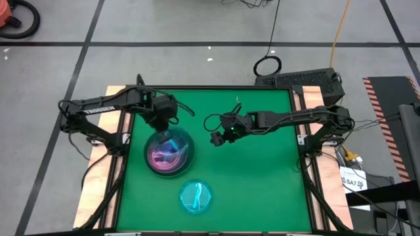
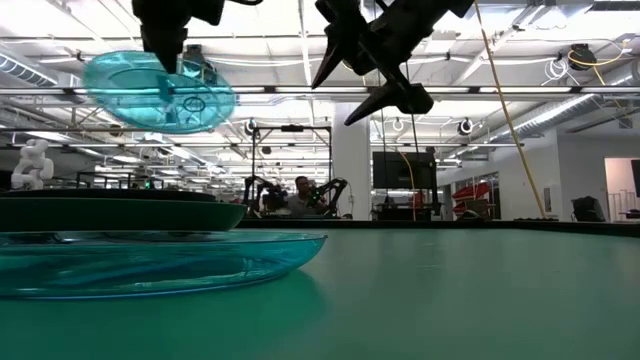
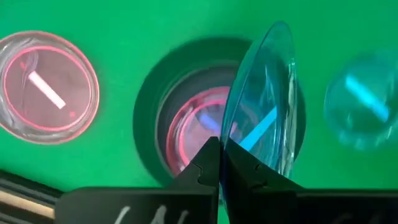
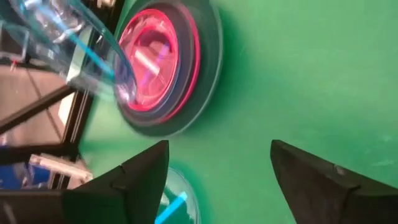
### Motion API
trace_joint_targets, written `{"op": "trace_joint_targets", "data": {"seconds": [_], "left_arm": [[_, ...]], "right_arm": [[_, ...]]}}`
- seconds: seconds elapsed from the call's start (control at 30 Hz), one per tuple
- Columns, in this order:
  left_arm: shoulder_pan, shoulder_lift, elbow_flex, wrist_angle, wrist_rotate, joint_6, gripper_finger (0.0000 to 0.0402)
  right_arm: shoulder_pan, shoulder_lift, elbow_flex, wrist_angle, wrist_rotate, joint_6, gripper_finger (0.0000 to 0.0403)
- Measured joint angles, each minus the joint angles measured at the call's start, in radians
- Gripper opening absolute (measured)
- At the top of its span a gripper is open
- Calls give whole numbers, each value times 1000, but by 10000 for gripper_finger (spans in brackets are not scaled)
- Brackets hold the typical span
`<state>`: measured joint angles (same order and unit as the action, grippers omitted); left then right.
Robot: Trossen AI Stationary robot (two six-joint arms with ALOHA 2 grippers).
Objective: Stack plastic plates
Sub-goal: Stack the top transparent blue plate on top of the transparent pink plate
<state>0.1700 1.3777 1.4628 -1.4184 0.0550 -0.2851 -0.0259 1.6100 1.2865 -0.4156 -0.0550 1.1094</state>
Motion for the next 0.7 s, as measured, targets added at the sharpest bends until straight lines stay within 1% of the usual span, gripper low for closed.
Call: {"op": "trace_joint_targets", "data": {"seconds": [0.07,0.17,0.3,0.37,0.53,0.7], "left_arm": [[15,0,0,-25,32,121,6],[37,0,-19,-26,52,277,6],[63,0,-112,-17,124,416,6],[70,0,-174,-11,147,459,6],[79,0,-308,66,147,504,17],[95,0,-360,154,118,484,41]], "right_arm": [[8,0,0,0,-4,-9,278],[21,0,0,2,-19,-23,279],[40,0,0,3,-50,-29,279],[50,0,0,3,-51,-26,279],[64,0,0,5,-52,-22,279],[65,0,0,5,-51,-1,279]]}}
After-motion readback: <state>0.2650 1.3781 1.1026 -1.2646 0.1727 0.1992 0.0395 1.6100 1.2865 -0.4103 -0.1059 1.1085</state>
